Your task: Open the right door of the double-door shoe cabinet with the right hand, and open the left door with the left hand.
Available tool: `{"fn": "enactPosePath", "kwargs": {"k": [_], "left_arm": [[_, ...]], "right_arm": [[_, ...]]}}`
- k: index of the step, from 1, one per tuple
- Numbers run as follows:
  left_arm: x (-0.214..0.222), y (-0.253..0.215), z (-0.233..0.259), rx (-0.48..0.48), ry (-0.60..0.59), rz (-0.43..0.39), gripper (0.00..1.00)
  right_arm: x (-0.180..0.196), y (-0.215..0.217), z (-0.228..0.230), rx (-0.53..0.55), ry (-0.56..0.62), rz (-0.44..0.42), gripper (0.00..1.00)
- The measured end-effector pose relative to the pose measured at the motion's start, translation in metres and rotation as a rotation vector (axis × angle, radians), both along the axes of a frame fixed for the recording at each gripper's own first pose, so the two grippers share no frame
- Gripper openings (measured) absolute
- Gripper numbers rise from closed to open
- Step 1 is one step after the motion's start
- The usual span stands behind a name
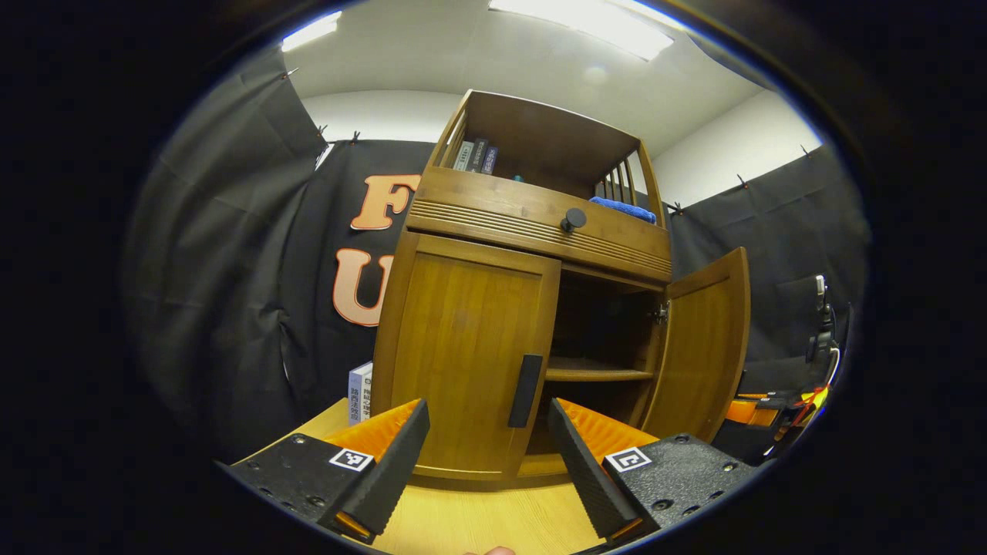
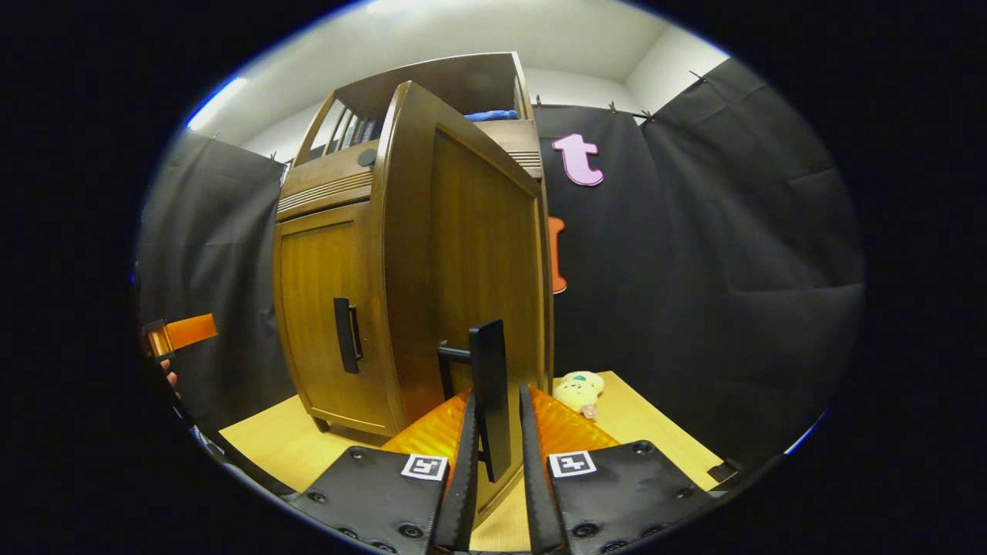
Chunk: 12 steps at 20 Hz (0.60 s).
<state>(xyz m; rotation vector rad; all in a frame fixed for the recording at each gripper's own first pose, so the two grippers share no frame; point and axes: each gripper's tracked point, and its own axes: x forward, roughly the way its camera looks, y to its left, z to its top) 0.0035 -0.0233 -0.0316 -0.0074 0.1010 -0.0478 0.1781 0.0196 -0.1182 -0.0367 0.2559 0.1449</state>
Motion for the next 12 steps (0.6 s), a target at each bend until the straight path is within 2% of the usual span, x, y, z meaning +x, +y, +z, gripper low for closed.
{"fn": "enactPosePath", "kwargs": {"k": [1, 5, 6, 7, 8, 9, 10, 12], "left_arm": [[0.001, -0.002, -0.002, -0.003, 0.004, -0.004, 0.94], [0.001, -0.011, -0.008, -0.013, 0.016, -0.025, 0.94], [0.002, -0.012, -0.009, -0.013, 0.018, -0.03, 0.9], [0.003, -0.014, -0.01, -0.012, 0.021, -0.033, 0.94], [0.002, -0.014, -0.012, -0.011, 0.023, -0.036, 0.94], [0.002, -0.015, -0.013, -0.011, 0.024, -0.038, 0.9], [0.002, -0.015, -0.013, -0.013, 0.023, -0.04, 0.9], [0.003, -0.014, -0.014, -0.016, 0.024, -0.043, 0.94]], "right_arm": [[-0.001, -0.003, 0.001, -0.005, 0.001, -0.008, 0.35], [-0.002, -0.03, 0.004, -0.043, -0.017, -0.081, 0.28], [-0.001, -0.035, 0.004, -0.043, -0.019, -0.096, 0.27], [-0.002, -0.039, 0.004, -0.045, -0.022, -0.112, 0.39], [-0.001, -0.047, 0.005, -0.053, -0.024, -0.132, 0.27], [0.0, -0.055, 0.006, -0.06, -0.029, -0.152, 0.39], [0.002, -0.058, 0.005, -0.045, -0.025, -0.14, 0.27], [-0.001, -0.06, 0.005, -0.048, -0.019, -0.113, 0.28]]}}
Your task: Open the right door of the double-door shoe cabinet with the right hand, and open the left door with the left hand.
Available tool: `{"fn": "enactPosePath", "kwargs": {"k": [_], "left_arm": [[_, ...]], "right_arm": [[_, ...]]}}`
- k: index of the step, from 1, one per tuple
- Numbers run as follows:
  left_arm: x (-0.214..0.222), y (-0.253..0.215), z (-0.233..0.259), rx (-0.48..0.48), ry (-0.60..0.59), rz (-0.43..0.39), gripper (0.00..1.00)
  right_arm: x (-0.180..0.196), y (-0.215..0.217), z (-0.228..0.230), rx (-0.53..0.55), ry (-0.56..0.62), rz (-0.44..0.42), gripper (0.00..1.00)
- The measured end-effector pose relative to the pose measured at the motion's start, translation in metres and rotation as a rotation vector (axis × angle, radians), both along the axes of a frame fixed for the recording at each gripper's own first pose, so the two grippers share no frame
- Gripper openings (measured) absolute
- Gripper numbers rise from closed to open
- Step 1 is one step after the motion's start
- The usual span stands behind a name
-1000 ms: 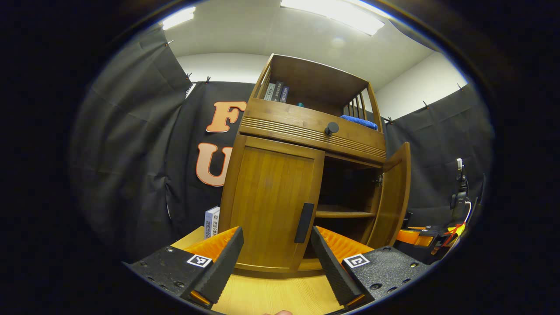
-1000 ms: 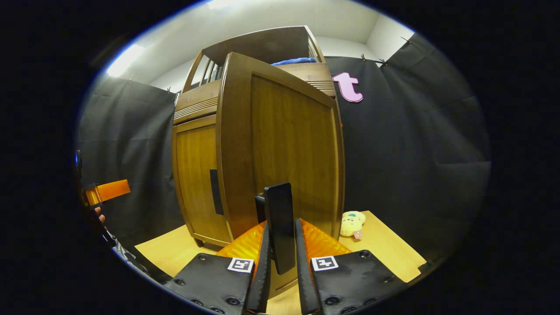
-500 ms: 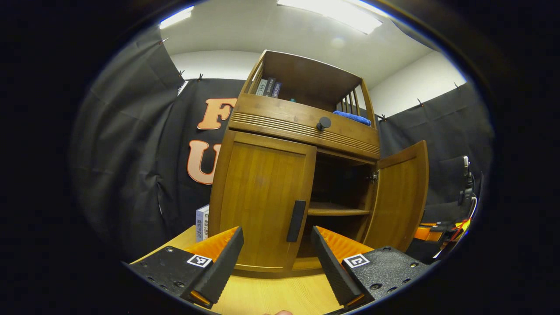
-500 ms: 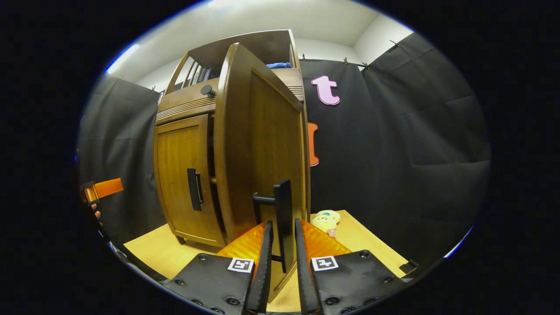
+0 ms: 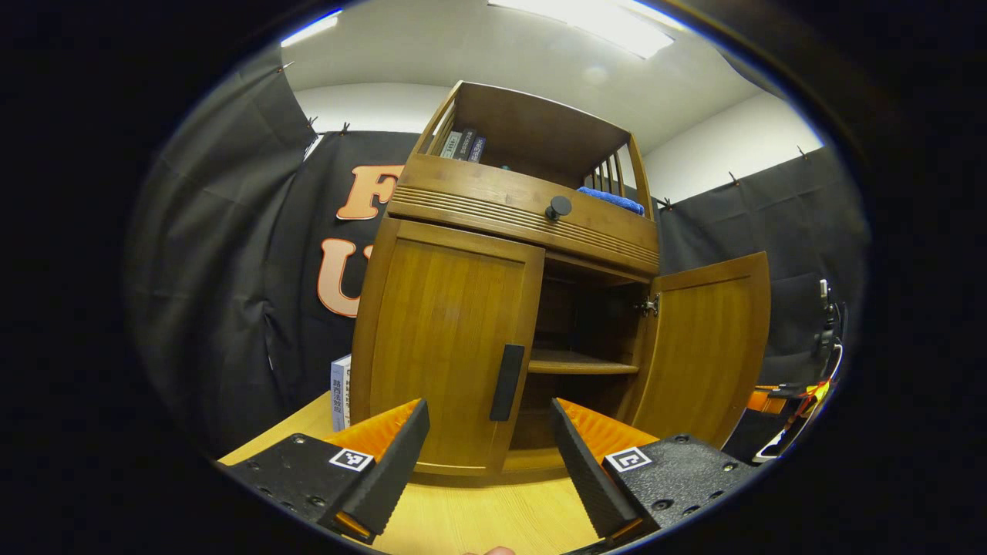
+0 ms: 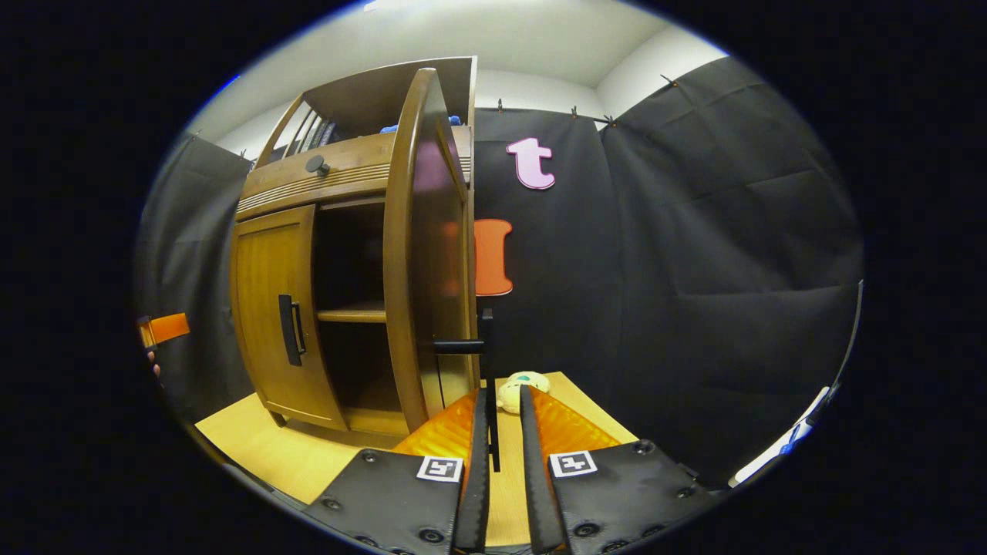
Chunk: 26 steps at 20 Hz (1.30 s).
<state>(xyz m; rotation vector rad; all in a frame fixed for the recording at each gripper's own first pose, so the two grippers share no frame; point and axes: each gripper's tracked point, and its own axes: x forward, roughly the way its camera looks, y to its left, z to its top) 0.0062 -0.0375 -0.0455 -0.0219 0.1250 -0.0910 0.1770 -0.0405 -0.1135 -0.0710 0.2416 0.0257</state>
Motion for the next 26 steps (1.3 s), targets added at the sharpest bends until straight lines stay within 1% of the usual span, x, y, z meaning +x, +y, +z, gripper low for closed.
{"fn": "enactPosePath", "kwargs": {"k": [1, 3, 4, 5, 6, 7, 8, 9, 10, 11, 12, 13, 14, 17, 18, 19, 20, 21, 24, 25, 26], "left_arm": [[0.0, 0.0, 0.0, 0.001, 0.002, 0.001, 0.94], [0.0, 0.003, -0.001, 0.003, 0.004, 0.008, 0.94], [0.0, 0.006, -0.001, 0.0, 0.005, 0.011, 0.91], [-0.001, 0.008, -0.001, -0.003, 0.007, 0.014, 0.9], [-0.001, 0.01, -0.003, -0.004, 0.011, 0.019, 0.94], [-0.002, 0.013, -0.003, -0.004, 0.015, 0.025, 0.94], [-0.002, 0.016, -0.005, -0.003, 0.019, 0.03, 0.94], [-0.002, 0.019, -0.006, -0.002, 0.022, 0.035, 0.94], [-0.002, 0.021, -0.006, -0.002, 0.024, 0.039, 0.94], [-0.002, 0.023, -0.006, -0.002, 0.027, 0.042, 0.91], [-0.002, 0.025, -0.006, -0.003, 0.026, 0.046, 0.94], [-0.002, 0.027, -0.006, -0.004, 0.026, 0.05, 0.9], [-0.001, 0.027, -0.007, -0.005, 0.027, 0.052, 0.91], [0.006, 0.027, -0.01, -0.011, 0.032, 0.05, 0.91], [0.008, 0.027, -0.01, -0.016, 0.032, 0.047, 0.94], [0.011, 0.025, -0.009, -0.02, 0.032, 0.042, 0.9], [0.015, 0.023, -0.009, -0.025, 0.03, 0.037, 0.9], [0.021, 0.022, -0.009, -0.031, 0.028, 0.03, 0.94], [0.042, 0.012, -0.012, -0.042, 0.029, 0.011, 0.94], [0.051, 0.01, -0.012, -0.038, 0.023, 0.006, 0.9], [0.059, 0.007, -0.012, -0.029, 0.016, -0.004, 0.94]], "right_arm": [[-0.001, -0.004, 0.0, -0.003, 0.002, 0.013, 0.16], [-0.002, -0.008, -0.001, 0.014, 0.008, 0.034, 0.15], [-0.001, -0.011, -0.002, 0.026, 0.014, 0.045, 0.16], [-0.001, -0.012, -0.002, 0.033, 0.018, 0.054, 0.16], [0.0, -0.014, -0.002, 0.036, 0.023, 0.066, 0.16], [0.001, -0.015, -0.002, 0.035, 0.03, 0.078, 0.16], [0.001, -0.016, -0.003, 0.038, 0.035, 0.09, 0.28], [0.001, -0.017, -0.002, 0.046, 0.044, 0.096, 0.28], [-0.001, -0.02, -0.003, 0.053, 0.052, 0.091, 0.16], [-0.002, -0.024, -0.004, 0.051, 0.057, 0.071, 0.28], [-0.005, -0.027, -0.005, 0.039, 0.056, 0.044, 0.41], [-0.004, -0.032, -0.006, 0.025, 0.047, 0.016, 0.19], [-0.006, -0.036, -0.003, 0.02, 0.039, -0.006, 0.31], [-0.026, -0.041, 0.007, 0.024, 0.007, -0.06, 0.31], [-0.033, -0.041, 0.011, 0.022, -0.005, -0.074, 0.31], [-0.038, -0.038, 0.014, 0.019, -0.017, -0.084, 0.31], [-0.043, -0.035, 0.018, 0.016, -0.026, -0.091, 0.31], [-0.045, -0.03, 0.022, 0.015, -0.034, -0.092, 0.31], [-0.056, -0.015, 0.031, 0.028, -0.065, -0.086, 0.24], [-0.06, -0.004, 0.032, 0.037, -0.068, -0.08, 0.21], [-0.062, 0.006, 0.032, 0.044, -0.071, -0.07, 0.31]]}}
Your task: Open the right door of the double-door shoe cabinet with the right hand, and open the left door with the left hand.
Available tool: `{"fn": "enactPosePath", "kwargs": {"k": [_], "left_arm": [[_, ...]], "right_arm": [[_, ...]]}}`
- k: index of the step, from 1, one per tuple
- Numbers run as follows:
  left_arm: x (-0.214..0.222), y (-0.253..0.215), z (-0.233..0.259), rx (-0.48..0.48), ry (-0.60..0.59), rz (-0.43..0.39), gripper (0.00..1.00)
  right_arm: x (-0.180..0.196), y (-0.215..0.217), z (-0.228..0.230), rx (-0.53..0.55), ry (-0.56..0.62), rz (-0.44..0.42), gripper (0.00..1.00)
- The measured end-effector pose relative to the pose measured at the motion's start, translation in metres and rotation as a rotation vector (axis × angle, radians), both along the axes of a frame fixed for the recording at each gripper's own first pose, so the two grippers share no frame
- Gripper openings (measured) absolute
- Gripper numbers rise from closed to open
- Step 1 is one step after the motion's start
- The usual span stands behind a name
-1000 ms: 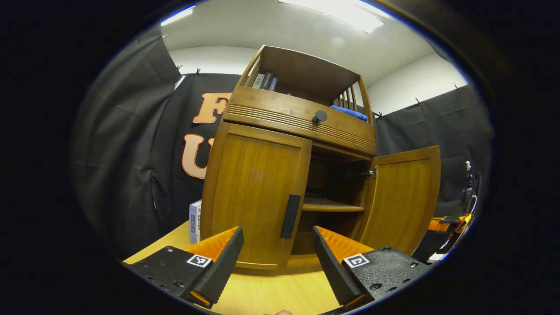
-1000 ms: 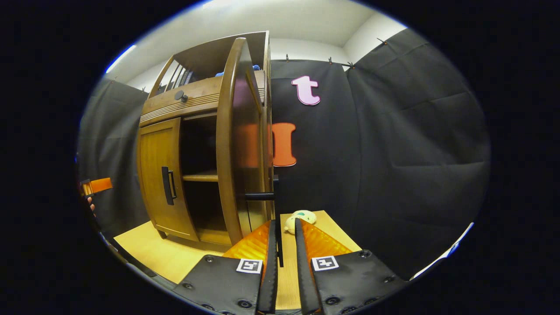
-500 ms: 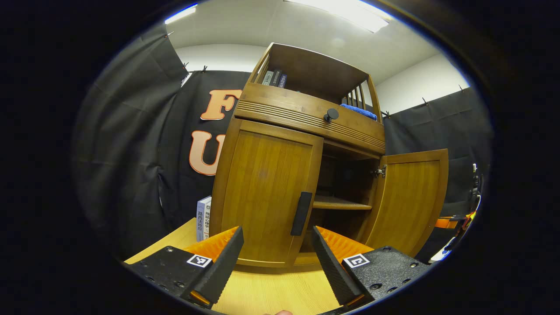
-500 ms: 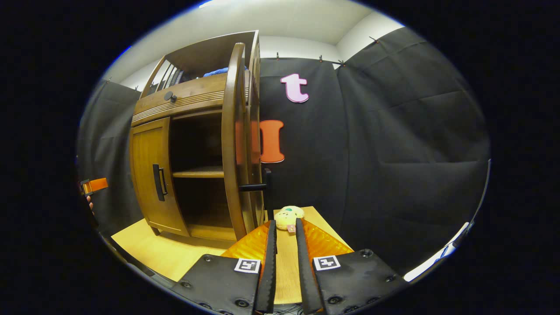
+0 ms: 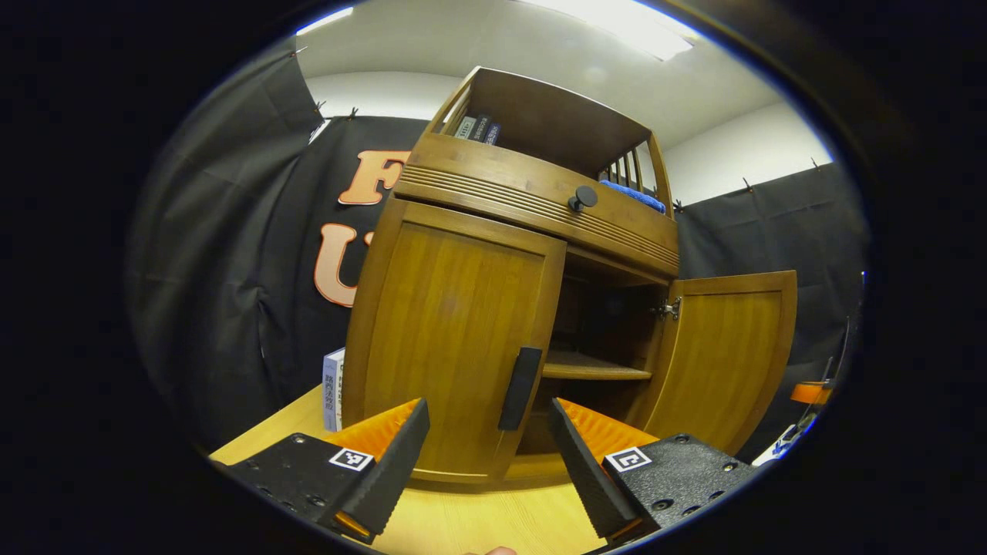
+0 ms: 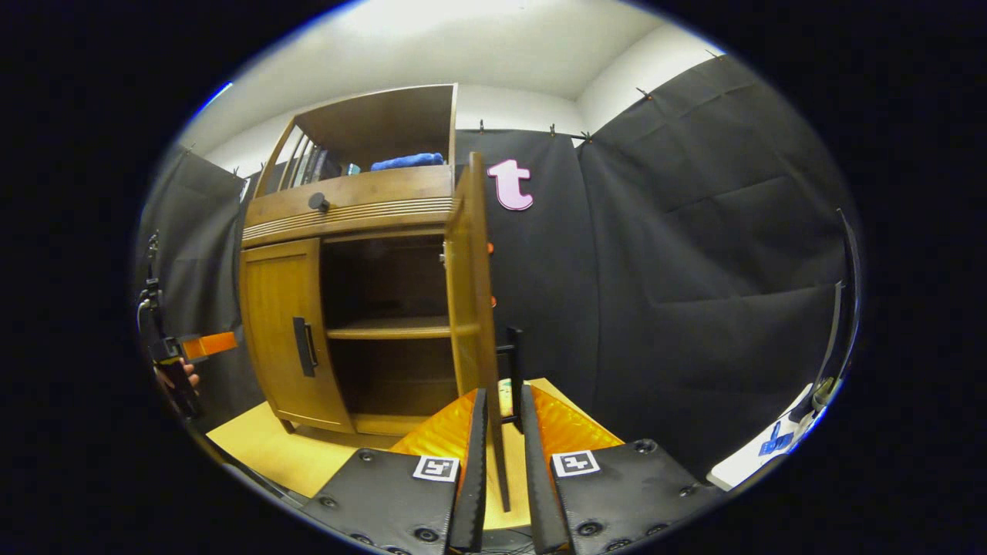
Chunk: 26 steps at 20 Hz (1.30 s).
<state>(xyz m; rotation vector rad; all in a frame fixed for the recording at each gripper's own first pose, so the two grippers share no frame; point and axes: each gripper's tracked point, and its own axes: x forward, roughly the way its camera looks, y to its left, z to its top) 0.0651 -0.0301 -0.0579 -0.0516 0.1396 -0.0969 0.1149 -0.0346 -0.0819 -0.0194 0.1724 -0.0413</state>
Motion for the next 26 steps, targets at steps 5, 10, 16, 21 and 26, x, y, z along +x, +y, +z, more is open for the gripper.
{"fn": "enactPosePath", "kwargs": {"k": [5, 10, 16, 21, 26], "left_arm": [[0.042, -0.021, -0.014, 0.076, -0.009, -0.038, 0.91], [0.077, -0.044, -0.055, 0.076, 0.045, -0.065, 0.94], [0.099, -0.038, -0.073, 0.107, 0.069, 0.006, 0.9], [0.109, -0.035, -0.086, 0.111, 0.055, 0.078, 0.91], [0.116, -0.045, -0.085, 0.115, 0.022, 0.061, 0.83]], "right_arm": [[-0.016, 0.04, -0.002, 0.027, -0.01, -0.01, 0.41], [-0.033, 0.05, -0.008, 0.034, 0.012, -0.005, 0.89], [-0.049, 0.039, -0.022, 0.064, 0.061, -0.047, 0.98], [-0.05, 0.033, -0.018, 0.03, 0.064, -0.068, 0.98], [-0.049, 0.035, -0.017, 0.007, 0.07, -0.07, 0.98]]}}
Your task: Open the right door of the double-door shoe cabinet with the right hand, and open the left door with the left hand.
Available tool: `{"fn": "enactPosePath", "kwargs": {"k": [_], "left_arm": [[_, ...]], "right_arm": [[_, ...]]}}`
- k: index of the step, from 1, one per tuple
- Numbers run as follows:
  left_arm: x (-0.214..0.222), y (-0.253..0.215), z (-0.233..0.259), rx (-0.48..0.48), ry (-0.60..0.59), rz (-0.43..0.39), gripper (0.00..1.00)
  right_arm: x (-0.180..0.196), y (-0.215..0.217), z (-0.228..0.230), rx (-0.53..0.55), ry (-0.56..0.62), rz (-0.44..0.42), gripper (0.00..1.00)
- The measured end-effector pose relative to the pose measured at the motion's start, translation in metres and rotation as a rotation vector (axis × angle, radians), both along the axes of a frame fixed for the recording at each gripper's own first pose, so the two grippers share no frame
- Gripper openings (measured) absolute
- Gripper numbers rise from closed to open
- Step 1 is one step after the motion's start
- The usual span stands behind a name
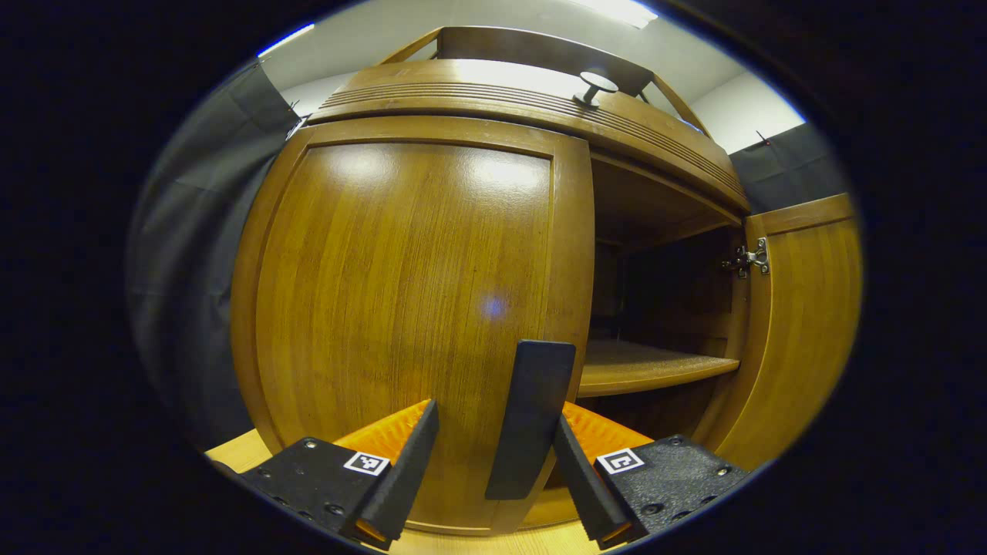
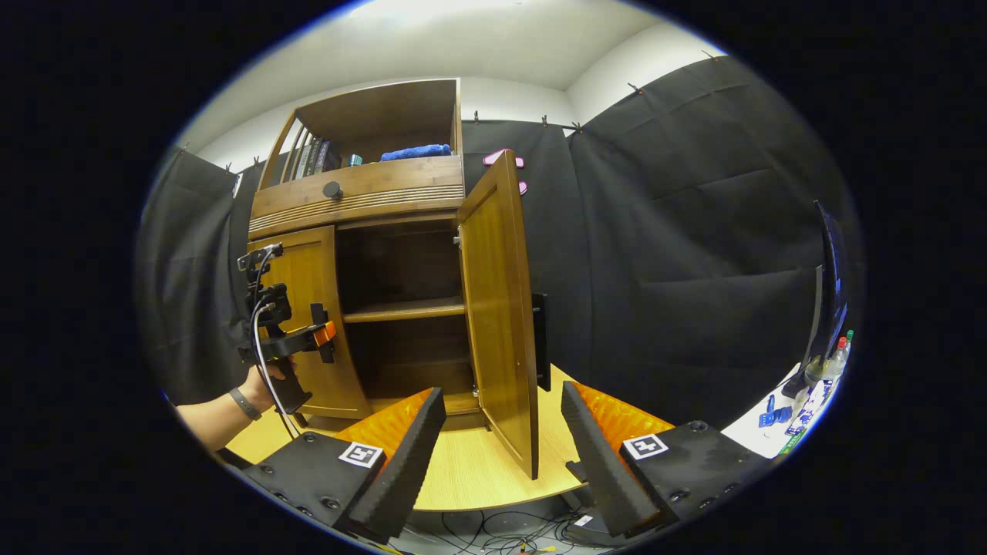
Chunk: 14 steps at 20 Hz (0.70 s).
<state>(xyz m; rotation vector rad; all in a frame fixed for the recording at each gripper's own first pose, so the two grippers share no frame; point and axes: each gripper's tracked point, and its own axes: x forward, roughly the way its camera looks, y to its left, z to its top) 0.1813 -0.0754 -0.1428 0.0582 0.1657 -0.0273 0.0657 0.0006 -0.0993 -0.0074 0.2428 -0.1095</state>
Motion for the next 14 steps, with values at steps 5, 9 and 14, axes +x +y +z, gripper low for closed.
{"fn": "enactPosePath", "kwargs": {"k": [5, 9, 14], "left_arm": [[-0.003, -0.018, -0.007, -0.008, 0.053, -0.09, 0.31], [-0.011, -0.013, 0.008, 0.021, 0.07, -0.073, 0.3], [-0.07, 0.0, 0.027, -0.017, 0.078, -0.075, 0.3]], "right_arm": [[0.0, 0.007, -0.004, -0.02, 0.02, 0.017, 0.98], [0.0, 0.013, -0.005, -0.021, 0.026, 0.034, 0.98], [-0.004, 0.013, -0.003, -0.035, 0.023, 0.039, 0.98]]}}
